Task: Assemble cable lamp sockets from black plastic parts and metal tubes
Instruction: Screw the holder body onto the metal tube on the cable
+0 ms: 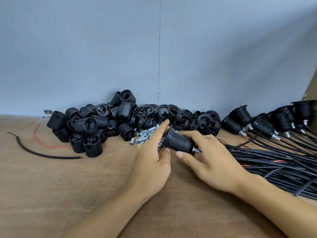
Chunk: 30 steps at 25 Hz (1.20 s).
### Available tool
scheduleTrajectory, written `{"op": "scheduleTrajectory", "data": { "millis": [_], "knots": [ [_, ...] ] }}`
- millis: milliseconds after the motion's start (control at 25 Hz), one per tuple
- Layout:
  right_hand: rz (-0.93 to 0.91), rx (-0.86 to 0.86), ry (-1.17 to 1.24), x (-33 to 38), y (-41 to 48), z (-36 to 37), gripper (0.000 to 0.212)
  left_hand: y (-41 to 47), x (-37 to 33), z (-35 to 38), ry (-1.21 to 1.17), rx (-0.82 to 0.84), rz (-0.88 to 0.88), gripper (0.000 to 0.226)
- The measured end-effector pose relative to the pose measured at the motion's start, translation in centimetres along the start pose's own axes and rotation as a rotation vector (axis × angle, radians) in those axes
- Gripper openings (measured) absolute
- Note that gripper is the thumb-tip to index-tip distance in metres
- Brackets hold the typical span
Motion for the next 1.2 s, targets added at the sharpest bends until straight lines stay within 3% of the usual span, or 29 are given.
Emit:
{"op": "scheduleTrajectory", "data": {
  "millis": [200,480,720,1040,1200],
  "knots": [
    [0.023,-0.044,-0.028,-0.3,0.2,0.0,0.045,-0.5,0.2,0.7,-0.033,0.073,-0.016,0.074],
    [0.088,-0.219,0.108,-1.0,0.2,-1.5,0.043,0.0,0.1,0.2,0.029,0.001,-0.003,0.072],
    [0.009,-0.003,-0.08,0.0,0.2,0.3,0.046,0.2,0.3,0.8,0.028,0.069,0.005,0.075],
    [0.091,-0.216,0.021,-0.4,0.1,-1.6,0.043,0.0,-0.1,-0.3,0.016,-0.072,0.032,0.078],
    [0.034,-0.234,-0.061,0.7,0.0,-1.8,0.046,0.2,-0.1,0.5,0.044,0.014,0.052,0.083]
  ]
}}
Point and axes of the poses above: each hand's wrist, its own y-axis towards the middle knuckle, its own z-axis out of the palm, x = y × z, the point moved 7 cm from there along y, towards the middle knuckle, and after that the axes turned 14 degrees about y, right-handed, at the moved point
